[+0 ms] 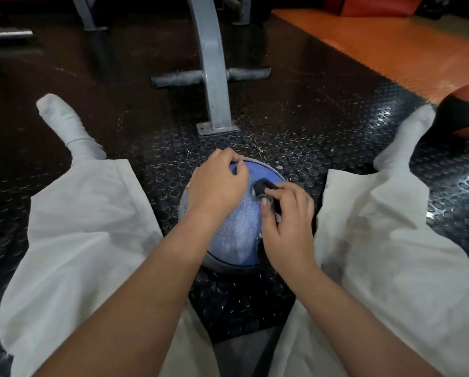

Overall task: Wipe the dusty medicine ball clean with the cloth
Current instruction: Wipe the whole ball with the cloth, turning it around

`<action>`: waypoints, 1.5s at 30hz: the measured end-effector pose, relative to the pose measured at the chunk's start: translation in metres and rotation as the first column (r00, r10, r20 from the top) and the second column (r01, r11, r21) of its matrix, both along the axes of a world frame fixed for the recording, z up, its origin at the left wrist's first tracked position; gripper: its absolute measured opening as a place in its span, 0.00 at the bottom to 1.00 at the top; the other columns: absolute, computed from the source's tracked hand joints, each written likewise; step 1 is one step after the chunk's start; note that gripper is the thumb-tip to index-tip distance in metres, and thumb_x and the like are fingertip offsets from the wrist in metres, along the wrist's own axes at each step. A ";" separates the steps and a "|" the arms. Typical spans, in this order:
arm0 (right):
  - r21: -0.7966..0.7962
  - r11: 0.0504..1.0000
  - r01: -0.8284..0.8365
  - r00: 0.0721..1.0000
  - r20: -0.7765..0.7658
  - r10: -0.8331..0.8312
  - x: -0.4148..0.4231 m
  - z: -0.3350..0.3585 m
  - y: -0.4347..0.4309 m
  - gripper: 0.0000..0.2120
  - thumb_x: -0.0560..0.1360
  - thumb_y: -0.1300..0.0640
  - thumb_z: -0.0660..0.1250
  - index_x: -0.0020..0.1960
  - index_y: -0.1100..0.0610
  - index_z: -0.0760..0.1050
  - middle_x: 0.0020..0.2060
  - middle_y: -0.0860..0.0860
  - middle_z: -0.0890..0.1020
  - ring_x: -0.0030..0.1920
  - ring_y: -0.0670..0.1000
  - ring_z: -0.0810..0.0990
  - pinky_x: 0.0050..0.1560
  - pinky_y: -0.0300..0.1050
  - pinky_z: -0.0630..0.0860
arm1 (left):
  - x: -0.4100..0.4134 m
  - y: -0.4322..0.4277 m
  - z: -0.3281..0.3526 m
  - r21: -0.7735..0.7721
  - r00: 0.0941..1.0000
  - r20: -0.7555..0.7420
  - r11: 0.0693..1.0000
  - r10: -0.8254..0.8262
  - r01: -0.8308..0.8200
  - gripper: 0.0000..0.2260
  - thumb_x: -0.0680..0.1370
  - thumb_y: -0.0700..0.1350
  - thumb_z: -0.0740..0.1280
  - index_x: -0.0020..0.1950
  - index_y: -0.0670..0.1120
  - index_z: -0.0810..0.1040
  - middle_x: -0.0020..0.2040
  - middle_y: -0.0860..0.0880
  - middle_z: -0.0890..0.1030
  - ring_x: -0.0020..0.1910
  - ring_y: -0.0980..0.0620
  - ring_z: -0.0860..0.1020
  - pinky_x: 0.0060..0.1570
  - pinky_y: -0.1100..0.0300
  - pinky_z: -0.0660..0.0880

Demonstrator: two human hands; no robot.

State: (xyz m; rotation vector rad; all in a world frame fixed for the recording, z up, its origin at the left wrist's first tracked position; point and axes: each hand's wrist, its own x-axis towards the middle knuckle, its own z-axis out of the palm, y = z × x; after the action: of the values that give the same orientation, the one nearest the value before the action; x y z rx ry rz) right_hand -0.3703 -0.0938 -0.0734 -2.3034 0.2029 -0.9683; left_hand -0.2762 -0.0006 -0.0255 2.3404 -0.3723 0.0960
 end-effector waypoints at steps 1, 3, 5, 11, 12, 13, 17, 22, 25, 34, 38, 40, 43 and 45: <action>-0.013 1.000 -0.003 1.000 -0.008 0.003 0.005 0.004 -0.003 0.12 0.76 0.54 0.59 0.50 0.60 0.77 0.53 0.54 0.77 0.53 0.53 0.70 0.56 0.40 0.62 | -0.001 0.001 -0.001 0.004 1.000 0.010 1.000 -0.003 0.003 0.11 0.81 0.49 0.58 0.58 0.49 0.77 0.58 0.53 0.77 0.55 0.49 0.76 0.56 0.51 0.72; 0.004 1.000 0.010 0.998 -0.059 -0.010 0.021 0.018 -0.007 0.11 0.77 0.53 0.60 0.49 0.58 0.77 0.53 0.53 0.76 0.53 0.53 0.70 0.55 0.42 0.63 | -0.004 0.004 -0.005 -0.007 0.998 0.059 1.000 -0.020 0.021 0.14 0.81 0.50 0.59 0.62 0.50 0.78 0.61 0.53 0.78 0.61 0.50 0.75 0.63 0.49 0.70; 0.054 0.998 0.044 0.985 -0.168 -0.034 0.041 0.032 -0.009 0.10 0.78 0.53 0.62 0.51 0.57 0.78 0.56 0.52 0.75 0.55 0.55 0.69 0.57 0.47 0.65 | -0.009 0.009 -0.008 0.001 0.987 0.146 0.998 -0.061 0.061 0.19 0.79 0.52 0.56 0.65 0.50 0.77 0.65 0.53 0.77 0.66 0.51 0.73 0.67 0.48 0.67; 0.004 0.996 0.091 0.938 -0.335 -0.084 0.064 0.046 -0.006 0.14 0.80 0.51 0.59 0.62 0.51 0.77 0.57 0.50 0.73 0.59 0.55 0.68 0.59 0.53 0.66 | 0.001 0.010 -0.007 0.029 0.993 0.115 1.000 -0.005 0.002 0.16 0.82 0.48 0.57 0.69 0.50 0.74 0.68 0.53 0.75 0.67 0.54 0.71 0.67 0.56 0.65; -0.026 0.995 0.101 0.946 -0.308 -0.104 0.060 0.042 -0.005 0.14 0.79 0.52 0.59 0.61 0.50 0.78 0.55 0.50 0.74 0.56 0.55 0.69 0.57 0.54 0.68 | 0.006 0.009 -0.005 0.032 0.997 0.078 0.999 0.001 -0.003 0.17 0.82 0.49 0.56 0.69 0.51 0.74 0.69 0.54 0.74 0.67 0.54 0.71 0.67 0.56 0.65; -0.044 0.993 0.107 0.959 -0.261 -0.115 0.054 0.036 -0.004 0.13 0.78 0.53 0.60 0.60 0.50 0.78 0.53 0.51 0.75 0.53 0.56 0.70 0.53 0.54 0.70 | 0.011 0.009 -0.004 0.038 0.999 0.043 0.999 -0.002 0.000 0.17 0.83 0.49 0.56 0.70 0.51 0.73 0.69 0.54 0.73 0.68 0.54 0.70 0.67 0.56 0.65; -0.043 0.996 0.075 0.988 -0.132 -0.080 0.034 0.022 -0.007 0.13 0.74 0.54 0.62 0.54 0.54 0.81 0.45 0.51 0.78 0.44 0.55 0.72 0.40 0.46 0.68 | 0.016 0.012 -0.003 -0.014 1.000 0.000 1.000 -0.017 0.017 0.17 0.82 0.50 0.56 0.69 0.53 0.74 0.69 0.56 0.73 0.67 0.55 0.70 0.66 0.56 0.66; -0.044 0.999 0.028 0.951 -0.306 -0.040 0.062 0.045 -0.015 0.14 0.77 0.54 0.60 0.59 0.50 0.79 0.53 0.50 0.76 0.53 0.54 0.69 0.50 0.48 0.68 | 0.004 0.015 -0.012 -0.034 0.994 0.106 0.999 -0.009 0.013 0.16 0.82 0.49 0.58 0.68 0.51 0.75 0.68 0.55 0.75 0.67 0.56 0.71 0.68 0.56 0.66; -0.051 0.999 0.002 0.906 -0.422 -0.024 0.083 0.061 -0.011 0.16 0.78 0.52 0.58 0.62 0.49 0.77 0.58 0.51 0.74 0.59 0.56 0.68 0.57 0.53 0.69 | 0.000 0.017 -0.012 -0.074 0.991 0.129 0.997 0.029 -0.020 0.15 0.82 0.49 0.58 0.67 0.51 0.76 0.66 0.55 0.76 0.66 0.55 0.72 0.66 0.54 0.67; -0.152 0.985 -0.079 0.992 -0.109 0.063 0.038 0.028 0.006 0.16 0.72 0.51 0.58 0.51 0.53 0.82 0.40 0.52 0.76 0.41 0.57 0.73 0.39 0.48 0.73 | 0.008 0.036 -0.012 -0.219 0.995 -0.043 0.971 0.089 -0.096 0.14 0.81 0.49 0.58 0.65 0.56 0.76 0.65 0.61 0.74 0.62 0.60 0.72 0.61 0.61 0.68; -0.203 0.976 -0.075 0.977 -0.211 0.031 0.055 0.047 0.009 0.17 0.73 0.53 0.58 0.54 0.52 0.82 0.44 0.54 0.77 0.46 0.58 0.73 0.42 0.50 0.73 | -0.002 0.044 -0.020 -0.283 0.995 0.022 0.955 0.098 -0.088 0.13 0.81 0.46 0.61 0.64 0.53 0.78 0.63 0.59 0.76 0.62 0.61 0.72 0.60 0.66 0.65; -0.187 0.978 -0.090 0.940 -0.341 0.021 0.077 0.060 0.012 0.16 0.75 0.54 0.59 0.58 0.50 0.80 0.51 0.55 0.77 0.54 0.59 0.72 0.49 0.51 0.72 | -0.004 0.046 -0.021 -0.298 0.993 0.027 0.949 0.117 -0.104 0.13 0.81 0.46 0.61 0.64 0.53 0.78 0.63 0.59 0.77 0.62 0.61 0.72 0.62 0.65 0.66; -0.160 0.982 -0.099 0.905 -0.425 0.022 0.097 0.072 0.019 0.14 0.76 0.53 0.59 0.58 0.50 0.79 0.55 0.55 0.77 0.58 0.60 0.72 0.53 0.53 0.71 | -0.001 0.048 -0.019 -0.313 0.987 -0.021 0.936 0.160 -0.159 0.14 0.81 0.47 0.60 0.64 0.54 0.77 0.64 0.59 0.76 0.62 0.60 0.72 0.63 0.62 0.67; -0.202 0.972 -0.118 0.923 -0.385 0.032 0.091 0.064 0.025 0.15 0.76 0.54 0.59 0.58 0.50 0.79 0.53 0.55 0.76 0.55 0.59 0.71 0.52 0.53 0.72 | 0.007 0.051 -0.018 -0.318 0.979 -0.088 0.926 0.182 -0.201 0.14 0.80 0.48 0.60 0.64 0.54 0.77 0.63 0.59 0.76 0.61 0.60 0.73 0.59 0.63 0.67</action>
State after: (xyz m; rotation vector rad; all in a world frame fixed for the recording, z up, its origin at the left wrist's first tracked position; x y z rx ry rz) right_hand -0.2789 -0.0687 -0.0098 -2.6714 0.1697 -0.5168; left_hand -0.2696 0.0504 -0.0435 2.0395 -0.0875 0.1715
